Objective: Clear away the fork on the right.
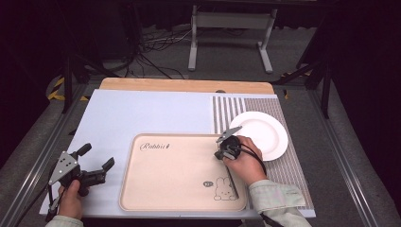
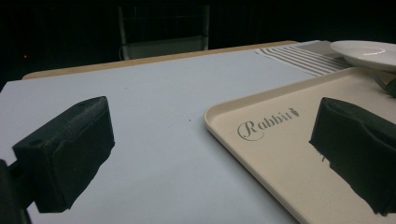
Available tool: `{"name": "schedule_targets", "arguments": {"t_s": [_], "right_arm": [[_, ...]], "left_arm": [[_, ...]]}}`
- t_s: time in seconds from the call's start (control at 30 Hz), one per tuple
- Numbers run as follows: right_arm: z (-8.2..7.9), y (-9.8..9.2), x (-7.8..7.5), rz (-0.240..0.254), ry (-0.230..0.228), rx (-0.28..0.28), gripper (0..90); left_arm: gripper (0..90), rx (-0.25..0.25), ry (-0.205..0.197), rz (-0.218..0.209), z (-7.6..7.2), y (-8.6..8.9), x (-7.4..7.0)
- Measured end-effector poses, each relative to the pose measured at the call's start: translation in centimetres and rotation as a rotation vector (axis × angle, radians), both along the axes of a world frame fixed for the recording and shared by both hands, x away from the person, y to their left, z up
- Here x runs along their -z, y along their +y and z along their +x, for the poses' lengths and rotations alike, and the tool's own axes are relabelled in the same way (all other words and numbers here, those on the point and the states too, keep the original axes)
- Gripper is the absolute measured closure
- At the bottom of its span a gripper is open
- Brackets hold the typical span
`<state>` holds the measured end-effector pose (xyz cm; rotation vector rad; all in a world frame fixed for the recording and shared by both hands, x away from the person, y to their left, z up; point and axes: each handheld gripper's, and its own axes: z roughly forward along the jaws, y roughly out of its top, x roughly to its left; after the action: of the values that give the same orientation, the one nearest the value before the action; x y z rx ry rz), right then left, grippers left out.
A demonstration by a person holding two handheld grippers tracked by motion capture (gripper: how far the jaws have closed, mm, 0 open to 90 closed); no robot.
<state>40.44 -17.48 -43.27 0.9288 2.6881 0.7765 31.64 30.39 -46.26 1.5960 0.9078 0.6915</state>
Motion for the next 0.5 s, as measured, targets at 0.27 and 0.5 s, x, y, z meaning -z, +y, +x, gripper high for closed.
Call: {"name": "schedule_targets", "arguments": {"t_s": [0.27, 0.5], "right_arm": [[0.1, -1.0, -0.1, 0.001, 0.006, 0.041, 90.0], [0.1, -1.6, -0.2, 0.001, 0.006, 0.069, 90.0]], "left_arm": [[0.3, -0.002, -0.003, -0.001, 0.0, -0.1, 0.1], [0.3, -0.002, -0.002, 0.0, 0.0, -0.1, 0.1]]}}
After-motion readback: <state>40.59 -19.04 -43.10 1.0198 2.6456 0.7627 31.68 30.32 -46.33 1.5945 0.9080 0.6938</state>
